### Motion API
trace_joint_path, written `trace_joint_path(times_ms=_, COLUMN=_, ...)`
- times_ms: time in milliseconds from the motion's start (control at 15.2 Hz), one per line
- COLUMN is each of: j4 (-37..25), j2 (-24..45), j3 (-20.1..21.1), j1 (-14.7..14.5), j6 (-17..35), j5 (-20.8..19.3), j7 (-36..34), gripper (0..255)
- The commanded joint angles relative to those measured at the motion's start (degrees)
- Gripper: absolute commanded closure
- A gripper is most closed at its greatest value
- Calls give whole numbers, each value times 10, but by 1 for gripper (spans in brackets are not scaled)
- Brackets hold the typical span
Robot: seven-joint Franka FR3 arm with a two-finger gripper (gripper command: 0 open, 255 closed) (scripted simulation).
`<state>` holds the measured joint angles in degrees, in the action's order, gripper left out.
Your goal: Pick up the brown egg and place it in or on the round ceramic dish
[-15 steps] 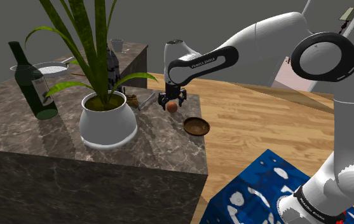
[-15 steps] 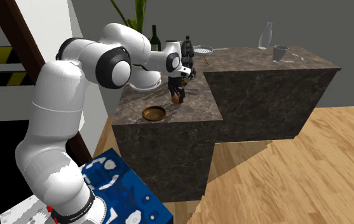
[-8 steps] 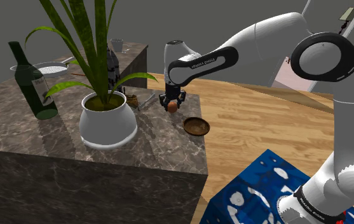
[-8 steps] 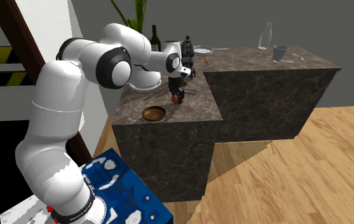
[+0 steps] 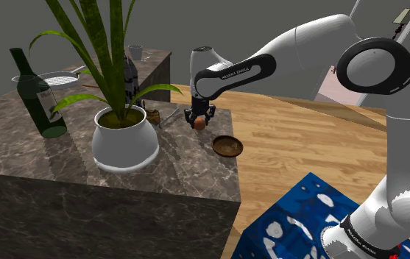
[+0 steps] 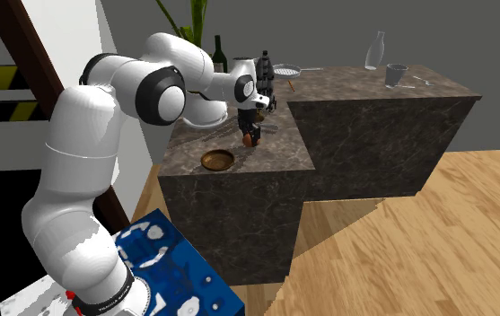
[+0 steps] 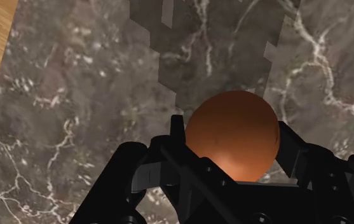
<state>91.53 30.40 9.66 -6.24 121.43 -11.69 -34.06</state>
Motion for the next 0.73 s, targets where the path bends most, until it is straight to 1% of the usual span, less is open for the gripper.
trace_joint_path(times_ms=0, j4=0, j2=0, j3=0, j1=0, j6=0, j5=0, j7=0, gripper=255)
trace_joint_path(times_ms=660, j4=-33, j2=-29, j3=5, j1=1, j6=-62, j5=9, j7=10, gripper=255)
